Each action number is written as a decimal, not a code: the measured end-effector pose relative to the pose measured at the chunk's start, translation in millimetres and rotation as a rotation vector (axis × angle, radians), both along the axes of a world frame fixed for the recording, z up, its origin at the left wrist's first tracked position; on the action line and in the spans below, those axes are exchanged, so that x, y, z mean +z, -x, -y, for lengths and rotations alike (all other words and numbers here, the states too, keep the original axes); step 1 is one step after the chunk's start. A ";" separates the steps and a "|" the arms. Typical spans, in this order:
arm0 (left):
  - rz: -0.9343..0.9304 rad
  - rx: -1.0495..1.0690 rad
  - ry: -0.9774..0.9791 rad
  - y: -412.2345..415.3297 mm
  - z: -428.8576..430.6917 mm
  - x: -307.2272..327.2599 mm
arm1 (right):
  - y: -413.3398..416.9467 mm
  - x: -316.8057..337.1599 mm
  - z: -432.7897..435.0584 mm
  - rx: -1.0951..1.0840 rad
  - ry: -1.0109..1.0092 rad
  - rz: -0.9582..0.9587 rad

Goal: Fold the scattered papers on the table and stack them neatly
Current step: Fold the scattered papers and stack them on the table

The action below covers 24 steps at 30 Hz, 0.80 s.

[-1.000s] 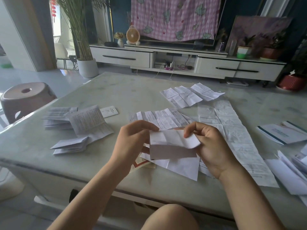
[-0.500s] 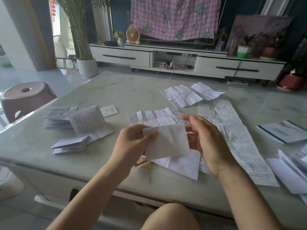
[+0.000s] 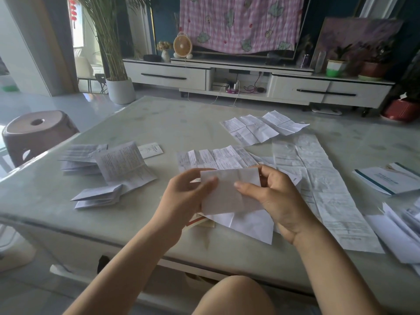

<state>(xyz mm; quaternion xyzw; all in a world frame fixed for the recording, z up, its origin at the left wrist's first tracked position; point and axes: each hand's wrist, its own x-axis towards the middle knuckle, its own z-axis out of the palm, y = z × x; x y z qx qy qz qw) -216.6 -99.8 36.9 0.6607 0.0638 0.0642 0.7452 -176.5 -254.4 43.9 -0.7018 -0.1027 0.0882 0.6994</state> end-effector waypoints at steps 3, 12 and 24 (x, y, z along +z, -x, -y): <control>-0.070 -0.064 0.173 -2.1 -1.4 5.8 | -1.7 0.6 0.6 -0.017 -0.044 -0.050; 0.024 -0.076 -0.003 -1.9 -1.7 -0.9 | -2.3 -1.8 -1.1 0.001 -0.067 -0.041; -0.003 0.027 0.042 -4.0 -6.6 1.1 | -4.0 -0.2 -0.5 0.053 -0.076 -0.031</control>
